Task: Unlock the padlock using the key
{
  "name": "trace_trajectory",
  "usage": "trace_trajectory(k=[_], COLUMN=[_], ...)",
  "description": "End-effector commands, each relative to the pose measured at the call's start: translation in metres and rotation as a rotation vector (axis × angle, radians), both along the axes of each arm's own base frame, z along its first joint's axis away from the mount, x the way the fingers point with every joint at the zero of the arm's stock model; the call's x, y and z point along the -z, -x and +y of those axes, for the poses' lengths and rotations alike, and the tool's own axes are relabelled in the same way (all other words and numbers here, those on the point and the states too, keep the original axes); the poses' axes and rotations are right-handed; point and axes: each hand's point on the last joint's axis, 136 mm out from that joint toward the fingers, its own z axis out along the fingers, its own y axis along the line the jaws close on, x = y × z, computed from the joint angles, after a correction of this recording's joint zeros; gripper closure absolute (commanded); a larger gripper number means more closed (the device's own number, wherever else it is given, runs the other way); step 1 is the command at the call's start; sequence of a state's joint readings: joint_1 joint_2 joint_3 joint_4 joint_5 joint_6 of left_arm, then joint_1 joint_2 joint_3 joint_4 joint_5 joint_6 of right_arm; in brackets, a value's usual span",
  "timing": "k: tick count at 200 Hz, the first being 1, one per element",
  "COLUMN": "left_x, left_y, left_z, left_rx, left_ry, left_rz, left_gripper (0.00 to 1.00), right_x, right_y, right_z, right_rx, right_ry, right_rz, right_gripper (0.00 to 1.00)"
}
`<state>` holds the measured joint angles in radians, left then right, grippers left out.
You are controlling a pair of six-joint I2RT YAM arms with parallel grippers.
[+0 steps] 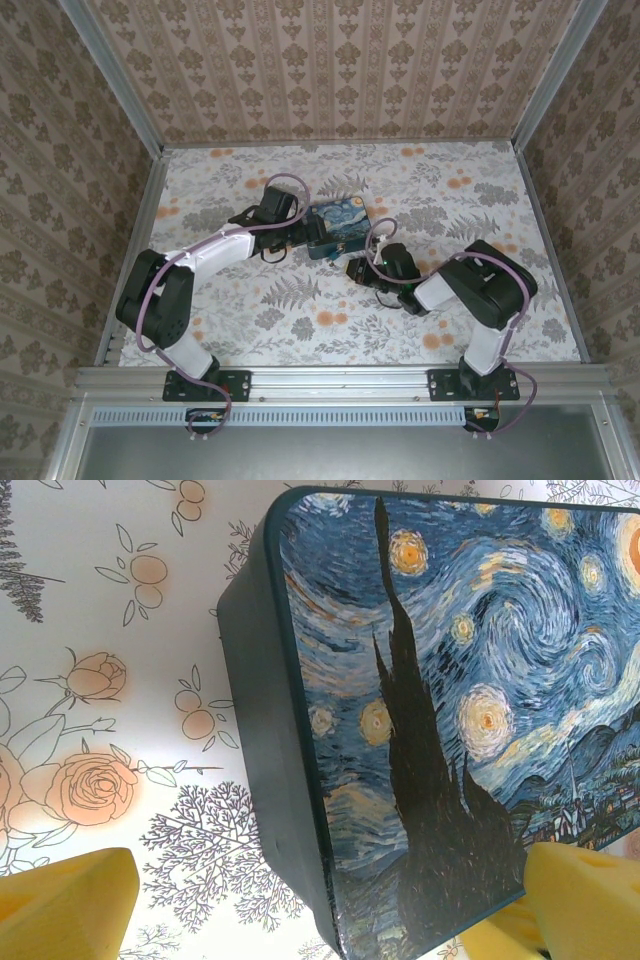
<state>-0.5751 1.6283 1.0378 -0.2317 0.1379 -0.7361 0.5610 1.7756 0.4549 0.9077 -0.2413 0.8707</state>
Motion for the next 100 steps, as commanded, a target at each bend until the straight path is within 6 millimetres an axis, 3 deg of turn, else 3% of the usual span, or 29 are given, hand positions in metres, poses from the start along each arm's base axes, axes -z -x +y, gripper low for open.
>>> trace_trajectory(k=[1, 19, 51, 100], left_x=[-0.014, -0.015, -0.015, -0.014], left_y=[-0.005, -0.007, -0.009, -0.012], left_z=[0.000, 0.000, -0.002, -0.002], left_rx=[0.016, 0.017, 0.023, 0.019], left_ry=[0.001, -0.001, 0.003, 0.003], left_rz=[-0.040, -0.046, -0.046, -0.045], left_gripper=[0.00, 0.00, 0.00, 0.00], right_x=[0.013, 0.009, 0.007, 0.023], right_y=[0.013, 0.013, 0.005, -0.011], right_z=[-0.022, -0.021, -0.012, 0.009], right_rx=[0.052, 0.038, 0.015, -0.009], right_ry=[0.056, 0.069, 0.066, 0.036], right_rz=[0.067, 0.058, 0.058, 0.082], right_gripper=[0.49, 0.39, 0.33, 0.30])
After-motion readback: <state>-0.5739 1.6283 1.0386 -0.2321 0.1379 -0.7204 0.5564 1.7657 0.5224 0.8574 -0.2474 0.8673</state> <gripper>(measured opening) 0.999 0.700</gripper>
